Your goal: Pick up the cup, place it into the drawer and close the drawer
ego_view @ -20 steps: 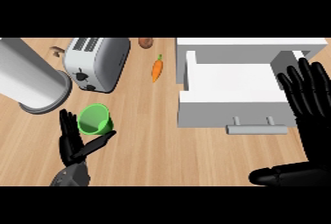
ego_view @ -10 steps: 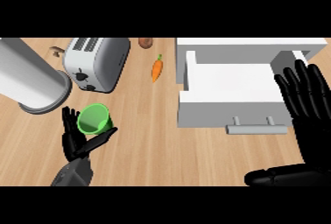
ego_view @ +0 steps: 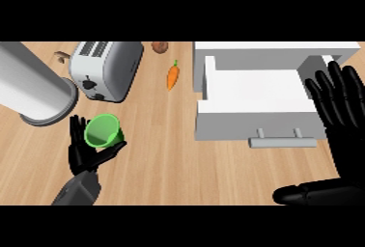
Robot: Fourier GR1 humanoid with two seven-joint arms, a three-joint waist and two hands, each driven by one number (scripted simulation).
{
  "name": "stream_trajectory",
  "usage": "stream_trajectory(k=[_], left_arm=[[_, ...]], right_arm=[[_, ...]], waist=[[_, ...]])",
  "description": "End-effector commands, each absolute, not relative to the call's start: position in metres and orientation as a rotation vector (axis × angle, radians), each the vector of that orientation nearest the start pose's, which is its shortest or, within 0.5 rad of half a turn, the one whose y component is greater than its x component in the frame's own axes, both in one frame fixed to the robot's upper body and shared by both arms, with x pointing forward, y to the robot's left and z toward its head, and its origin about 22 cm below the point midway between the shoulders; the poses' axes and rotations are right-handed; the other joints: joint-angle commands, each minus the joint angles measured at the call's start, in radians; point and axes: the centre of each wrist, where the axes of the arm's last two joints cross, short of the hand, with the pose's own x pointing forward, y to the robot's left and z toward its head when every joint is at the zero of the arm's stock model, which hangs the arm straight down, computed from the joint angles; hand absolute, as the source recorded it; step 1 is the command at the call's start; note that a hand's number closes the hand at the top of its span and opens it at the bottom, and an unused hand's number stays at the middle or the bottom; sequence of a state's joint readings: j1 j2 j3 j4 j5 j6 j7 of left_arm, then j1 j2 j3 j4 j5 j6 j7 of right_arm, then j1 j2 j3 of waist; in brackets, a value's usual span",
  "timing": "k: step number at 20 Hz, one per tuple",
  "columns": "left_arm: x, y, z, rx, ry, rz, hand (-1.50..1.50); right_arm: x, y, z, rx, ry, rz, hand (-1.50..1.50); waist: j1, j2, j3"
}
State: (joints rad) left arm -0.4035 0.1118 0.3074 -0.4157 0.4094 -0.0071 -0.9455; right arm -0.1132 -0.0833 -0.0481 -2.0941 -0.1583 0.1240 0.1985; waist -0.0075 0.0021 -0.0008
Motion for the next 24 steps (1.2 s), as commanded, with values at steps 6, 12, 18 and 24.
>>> stream_trajectory(k=[6, 12, 18, 24], left_arm=[[0.282, 0.272, -0.138, 0.022, -1.839, 0.560, 1.50], [0.276, 0.256, -0.145, 0.181, -1.921, 0.532, 1.50], [0.262, 0.288, -0.145, 0.029, -1.949, 0.394, 1.50], [0.277, 0.297, -0.125, -0.149, -2.012, 0.324, 1.50]], right_arm=[[0.231, -0.240, 0.143, 0.155, -1.992, 0.153, -1.50], [0.228, -0.247, 0.158, 0.159, -2.025, 0.145, -1.50], [0.217, -0.252, 0.151, 0.151, -1.991, 0.122, -1.50], [0.219, -0.252, 0.148, 0.144, -1.976, 0.132, -1.50]], waist=[[0.001, 0.000, 0.000], [0.004, -0.001, 0.000], [0.003, -0.002, 0.000], [0.006, -0.003, 0.000]])
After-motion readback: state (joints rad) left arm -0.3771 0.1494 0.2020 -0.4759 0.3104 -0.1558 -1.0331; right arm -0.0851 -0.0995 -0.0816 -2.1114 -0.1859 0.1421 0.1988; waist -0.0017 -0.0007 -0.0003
